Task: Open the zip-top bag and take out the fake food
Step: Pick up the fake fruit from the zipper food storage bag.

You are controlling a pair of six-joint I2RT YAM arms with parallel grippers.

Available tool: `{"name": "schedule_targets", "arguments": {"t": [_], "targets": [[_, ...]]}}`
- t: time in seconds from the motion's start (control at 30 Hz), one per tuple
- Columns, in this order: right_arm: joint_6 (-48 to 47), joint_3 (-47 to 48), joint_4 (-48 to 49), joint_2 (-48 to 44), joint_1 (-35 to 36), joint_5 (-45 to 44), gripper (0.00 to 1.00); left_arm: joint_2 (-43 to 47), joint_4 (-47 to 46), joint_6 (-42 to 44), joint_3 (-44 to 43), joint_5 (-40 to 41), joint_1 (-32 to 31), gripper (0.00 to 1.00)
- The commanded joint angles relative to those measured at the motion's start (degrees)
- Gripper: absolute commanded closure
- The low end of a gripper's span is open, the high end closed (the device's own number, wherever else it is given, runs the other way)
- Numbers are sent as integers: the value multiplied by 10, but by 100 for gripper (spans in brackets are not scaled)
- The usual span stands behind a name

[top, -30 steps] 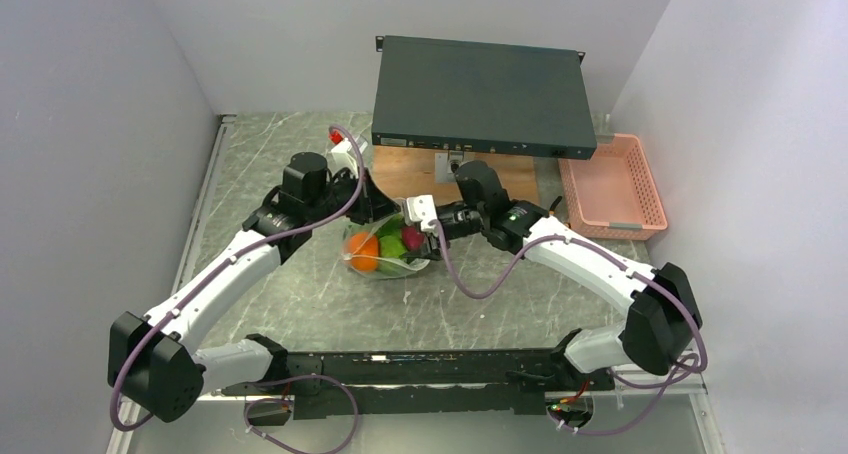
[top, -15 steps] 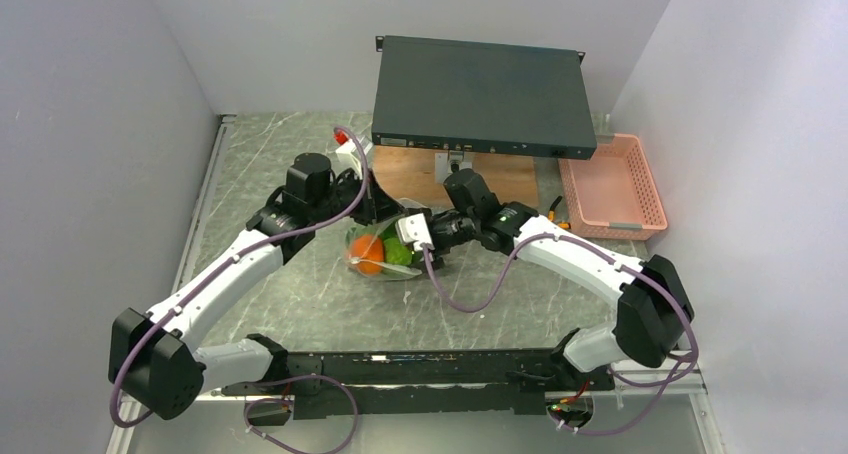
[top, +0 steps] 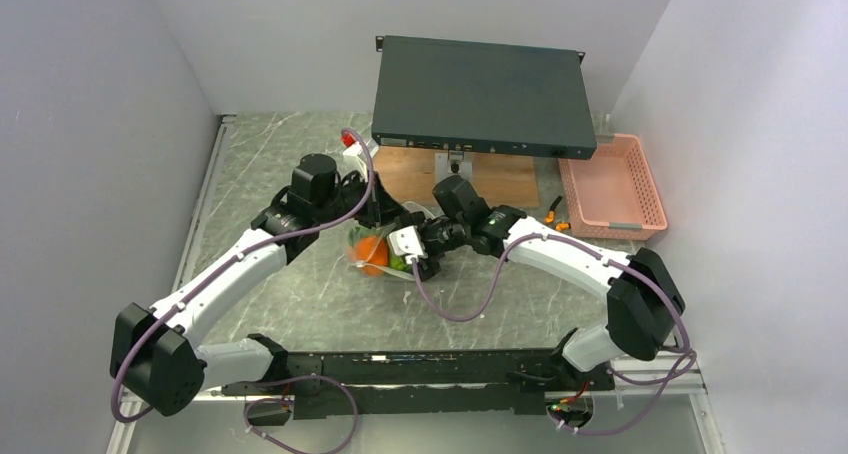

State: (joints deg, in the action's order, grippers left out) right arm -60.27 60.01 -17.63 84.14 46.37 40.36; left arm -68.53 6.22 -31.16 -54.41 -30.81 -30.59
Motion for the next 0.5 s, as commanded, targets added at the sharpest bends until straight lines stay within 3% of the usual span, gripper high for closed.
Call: {"name": "schedule_targets", "arguments": {"t": [0.0, 0.47], "targets": [[-26, 0, 16, 9, 4, -12, 20, -1, -48, -9, -8, -22, -6, 100], [-32, -20, 54, 29, 15, -70, 17, -1, -56, -10, -4, -31, -12, 100]]}}
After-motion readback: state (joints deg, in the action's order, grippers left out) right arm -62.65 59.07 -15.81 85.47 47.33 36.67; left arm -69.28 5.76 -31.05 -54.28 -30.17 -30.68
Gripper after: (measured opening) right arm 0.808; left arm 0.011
